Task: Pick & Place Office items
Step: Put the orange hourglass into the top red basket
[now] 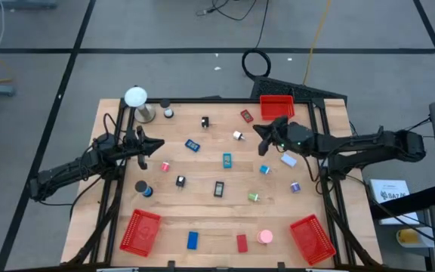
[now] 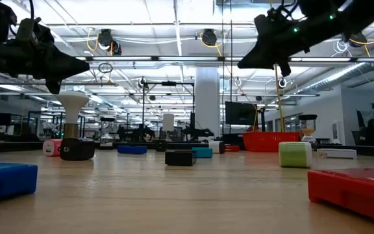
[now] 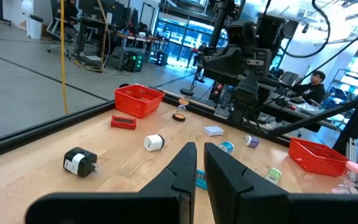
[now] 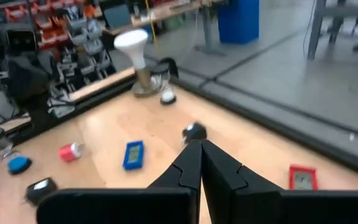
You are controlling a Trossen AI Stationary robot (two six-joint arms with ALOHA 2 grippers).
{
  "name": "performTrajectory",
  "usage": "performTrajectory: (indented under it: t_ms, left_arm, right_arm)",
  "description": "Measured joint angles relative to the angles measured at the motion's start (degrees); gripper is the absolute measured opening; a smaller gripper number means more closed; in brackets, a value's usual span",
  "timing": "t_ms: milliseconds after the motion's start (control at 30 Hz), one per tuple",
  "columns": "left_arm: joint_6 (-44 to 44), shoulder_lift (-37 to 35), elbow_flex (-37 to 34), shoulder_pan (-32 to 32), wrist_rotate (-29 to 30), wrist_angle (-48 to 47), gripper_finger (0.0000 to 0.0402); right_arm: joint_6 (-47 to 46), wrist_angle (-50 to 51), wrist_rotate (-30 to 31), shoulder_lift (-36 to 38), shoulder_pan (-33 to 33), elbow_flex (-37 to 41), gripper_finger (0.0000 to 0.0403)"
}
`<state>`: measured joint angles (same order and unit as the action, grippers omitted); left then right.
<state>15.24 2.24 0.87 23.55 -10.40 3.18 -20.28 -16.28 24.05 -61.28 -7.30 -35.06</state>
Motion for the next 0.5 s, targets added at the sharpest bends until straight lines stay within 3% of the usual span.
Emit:
performTrajectory:
  t_ms: [267, 500]
  left_arm:
    - [0.0, 0.0, 0.01, 0.0, -0.01, 0.0, 0.0031]
    - [-0.01, 0.0, -0.01, -0.02, -0.01, 0.0, 0.0031]
  right_arm:
    - [-4.97, 18.7, 4.24, -2.75, 4.79, -10.54, 0.0002]
    - [-16.57, 20.91, 4.39, -2.72, 8.5, -12.23, 0.0002]
